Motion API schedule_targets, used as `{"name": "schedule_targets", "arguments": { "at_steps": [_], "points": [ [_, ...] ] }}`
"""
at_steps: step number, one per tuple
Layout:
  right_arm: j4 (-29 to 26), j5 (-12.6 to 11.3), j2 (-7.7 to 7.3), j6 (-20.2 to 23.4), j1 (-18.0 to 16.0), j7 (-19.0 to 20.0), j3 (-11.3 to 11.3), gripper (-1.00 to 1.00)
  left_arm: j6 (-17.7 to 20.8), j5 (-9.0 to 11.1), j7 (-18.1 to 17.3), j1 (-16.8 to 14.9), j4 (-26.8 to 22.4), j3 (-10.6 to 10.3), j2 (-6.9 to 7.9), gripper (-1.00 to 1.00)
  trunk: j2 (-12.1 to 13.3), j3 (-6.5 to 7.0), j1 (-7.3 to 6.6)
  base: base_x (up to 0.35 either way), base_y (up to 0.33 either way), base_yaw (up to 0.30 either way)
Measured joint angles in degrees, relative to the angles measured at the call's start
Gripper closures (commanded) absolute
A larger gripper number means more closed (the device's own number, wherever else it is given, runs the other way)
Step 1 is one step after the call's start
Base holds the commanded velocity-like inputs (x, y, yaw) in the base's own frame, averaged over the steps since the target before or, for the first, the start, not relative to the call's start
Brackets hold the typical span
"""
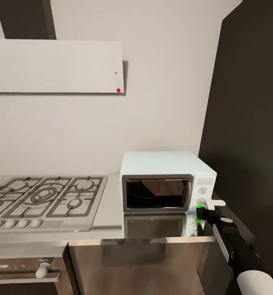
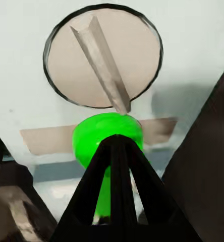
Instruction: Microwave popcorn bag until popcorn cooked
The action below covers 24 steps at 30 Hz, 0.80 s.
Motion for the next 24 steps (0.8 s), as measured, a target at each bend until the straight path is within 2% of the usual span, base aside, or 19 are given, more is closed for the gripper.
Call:
{"name": "schedule_targets", "arguments": {
  "at_steps": [4, 6, 9, 12, 15, 17, 20, 21, 22, 24],
  "points": [
    [-1.04, 0.13, -0.11, 0.55, 0.01, -0.01, 0.08, 1.00, 0.00, -0.10, 0.01, 0.00, 0.01, -0.12, -0.08, -1.00, 0.00, 0.00, 0.00, -0.331, 0.000, 0.000],
    [-3.99, 0.10, -0.08, 2.28, 0.02, -0.01, 0.08, 1.00, 0.00, -0.19, 0.01, 0.00, 0.01, -0.16, -0.12, -1.00, -0.01, 0.00, 0.00, -0.334, 0.000, 0.000],
    [-8.81, -0.01, 0.12, 8.47, 0.02, -0.02, 0.07, 1.00, 0.00, -0.22, 0.01, 0.01, 0.01, -0.13, -0.09, -1.00, 0.00, 0.00, 0.00, -0.334, 0.000, 0.000],
    [-17.31, -0.44, 0.87, 15.79, 0.44, 0.09, 0.05, 1.00, 0.00, -0.25, 0.01, 0.00, 0.01, -0.12, -0.15, -1.00, 0.00, 0.00, 0.00, -0.334, 0.000, 0.000],
    [-25.49, -0.28, 1.06, 23.69, 4.20, 0.22, 0.03, 1.00, 0.00, -0.14, 0.01, 0.03, 0.00, -0.12, -0.11, -1.00, 0.00, 0.00, 0.00, -0.334, 0.000, 0.000],
    [-28.56, -0.20, 0.87, 25.39, 6.97, 0.27, 0.02, 1.00, 0.00, -0.07, 0.01, 0.01, 0.00, -0.12, -0.07, -1.00, 0.00, 0.00, 0.00, -0.334, 0.000, 0.000],
    [-29.30, -0.31, 0.81, 25.80, 11.39, 0.35, 0.02, 1.00, 0.00, 0.01, 0.01, 0.01, 0.00, -0.12, -0.06, -1.00, 0.00, -0.01, 0.00, -0.334, 0.000, 0.000],
    [-28.93, -0.38, 0.67, 25.40, 13.81, 0.38, 0.02, 1.00, 0.00, 0.05, 0.01, 0.01, 0.02, -0.12, -0.10, -1.00, 0.00, -0.01, 0.00, -0.334, 0.000, 0.000],
    [-27.78, -0.40, 0.61, 25.00, 15.39, 0.42, 0.02, 1.00, 0.00, 0.09, 0.01, 0.00, 0.01, -0.12, -0.13, -1.00, 0.00, -0.01, 0.00, -0.318, 0.000, 0.000],
    [-21.11, -0.35, 0.47, 23.25, 16.89, 0.54, 0.02, 1.00, 0.00, 0.13, 0.01, 0.02, 0.07, -0.12, -0.08, -1.00, 0.00, -0.01, -0.01, -0.166, 0.000, 0.000]
  ]
}}
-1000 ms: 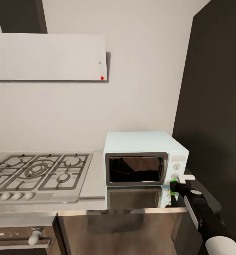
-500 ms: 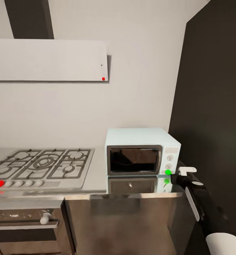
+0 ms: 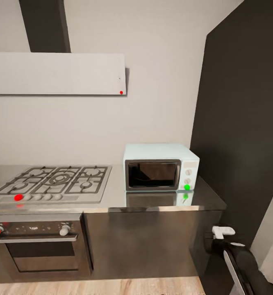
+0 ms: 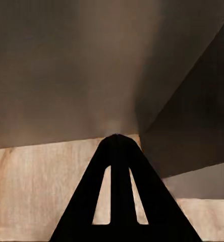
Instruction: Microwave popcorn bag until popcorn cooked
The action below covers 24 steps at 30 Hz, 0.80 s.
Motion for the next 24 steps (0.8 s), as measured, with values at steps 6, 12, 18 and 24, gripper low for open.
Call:
{"name": "schedule_targets", "arguments": {
  "at_steps": [6, 12, 18, 24],
  "points": [
    [35.18, 0.39, -0.23, -20.14, 0.39, -0.17, 0.40, 1.00, 0.00, 0.10, 0.00, -0.02, 0.10, 0.00, 0.11, -1.00, -0.01, -0.01, -0.03, -0.018, 0.000, 0.000],
    [72.64, 2.99, 0.44, -47.89, 0.43, -0.75, 3.09, 1.00, 0.00, 0.12, 0.01, 0.00, 0.40, -0.02, 0.34, -1.00, -0.01, -0.01, -0.02, 0.000, 0.000, 0.000],
    [79.30, 3.24, 0.70, -53.26, 0.82, -0.40, 3.42, 1.00, 0.00, 0.10, 0.01, 0.01, 0.53, -0.04, 0.69, -1.00, -0.01, 0.00, -0.03, 0.000, 0.000, 0.000],
    [79.45, 3.29, 0.83, -52.26, 3.03, -0.07, 3.41, 1.00, 0.00, 0.02, 0.00, 0.00, 0.54, -0.08, 1.34, -1.00, -0.01, 0.00, -0.02, 0.000, 0.000, 0.000]
  ]
}}
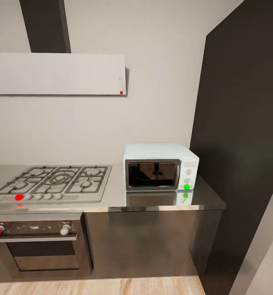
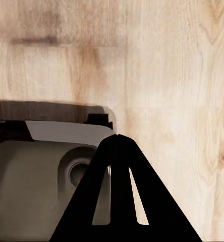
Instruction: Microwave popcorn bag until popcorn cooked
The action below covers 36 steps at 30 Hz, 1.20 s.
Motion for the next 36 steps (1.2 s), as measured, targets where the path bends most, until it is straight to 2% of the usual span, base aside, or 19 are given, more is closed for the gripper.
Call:
{"name": "schedule_targets", "arguments": {
  "at_steps": [4, 6, 8, 11, 15, 16, 17, 36],
  "points": [
    [0.00, 0.00, -0.06, 0.03, 0.02, 0.10, -0.01, 1.00, 0.00, -0.07, 0.00, 0.00, 0.00, -0.01, 0.42, -1.00, 0.00, 0.00, 0.00, 0.000, 0.000, 0.000],
    [-0.08, 0.17, 0.57, 0.29, 0.02, 0.41, 0.16, 1.00, -0.16, -0.01, 0.00, 0.07, -0.34, 0.15, 0.53, -1.00, 0.00, 0.00, 0.00, 0.000, 0.000, 0.000],
    [-0.08, 0.16, 0.58, 0.29, 0.02, 0.42, 0.15, 1.00, -0.15, -0.01, 0.00, 0.07, -0.33, 0.16, 0.55, -1.00, 0.00, 0.00, 0.00, 0.000, 0.000, 0.000],
    [-0.08, 0.17, 1.32, 0.36, 0.02, 0.36, 0.16, 1.00, -0.16, -0.01, 0.00, 0.07, -0.35, 0.17, 1.25, -1.00, 0.00, 0.00, 0.00, 0.000, 0.000, 0.000],
    [-0.08, 0.16, 1.45, 0.37, 0.02, 0.29, 0.15, 1.00, -0.16, -0.01, 0.00, 0.07, -0.36, 0.17, 1.41, -1.00, 0.00, 0.00, 0.00, 0.000, 0.000, 0.000],
    [-0.21, -7.37, 3.71, 0.79, 0.62, -0.78, -4.65, 1.00, -0.25, -0.76, -0.02, 0.05, -2.59, -8.62, 2.22, -1.00, 0.00, 0.00, 0.00, 0.000, 0.000, 0.000],
    [-0.21, -7.70, 3.93, 0.80, 0.63, -0.79, -4.84, 1.00, -0.27, -0.76, -0.02, 0.05, -2.66, -9.03, 2.26, -1.00, 0.00, 0.00, 0.00, 0.000, 0.000, 0.000],
    [-0.19, -7.73, 3.93, 0.80, 0.63, -0.78, -4.86, 1.00, -0.29, -0.76, -0.02, 0.05, -2.67, -9.05, 2.26, -1.00, 0.00, 0.00, 0.00, 0.000, 0.000, 0.000]
  ]
}}
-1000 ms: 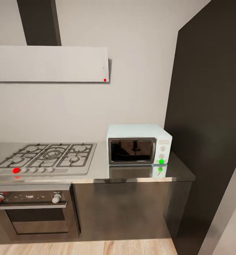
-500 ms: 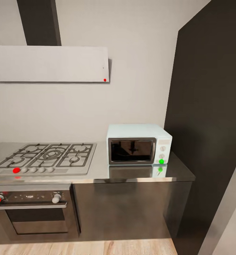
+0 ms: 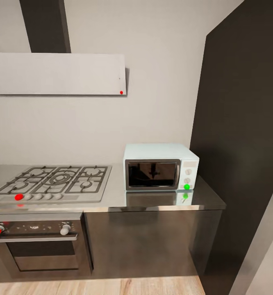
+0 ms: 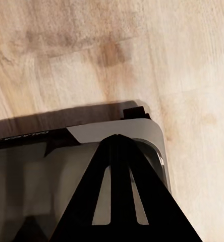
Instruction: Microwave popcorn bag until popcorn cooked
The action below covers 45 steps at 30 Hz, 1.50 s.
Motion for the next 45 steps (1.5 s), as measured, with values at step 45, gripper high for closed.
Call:
{"name": "schedule_targets", "arguments": {
  "at_steps": [45],
  "points": [
    [-0.02, 0.00, -0.01, 0.00, 0.00, -0.04, 0.00, 1.00, 0.01, 0.00, 0.00, 0.00, 0.00, 0.00, 0.00, -1.00, 0.00, 0.00, 0.00, 0.000, 0.000, 0.000]
  ]
}}
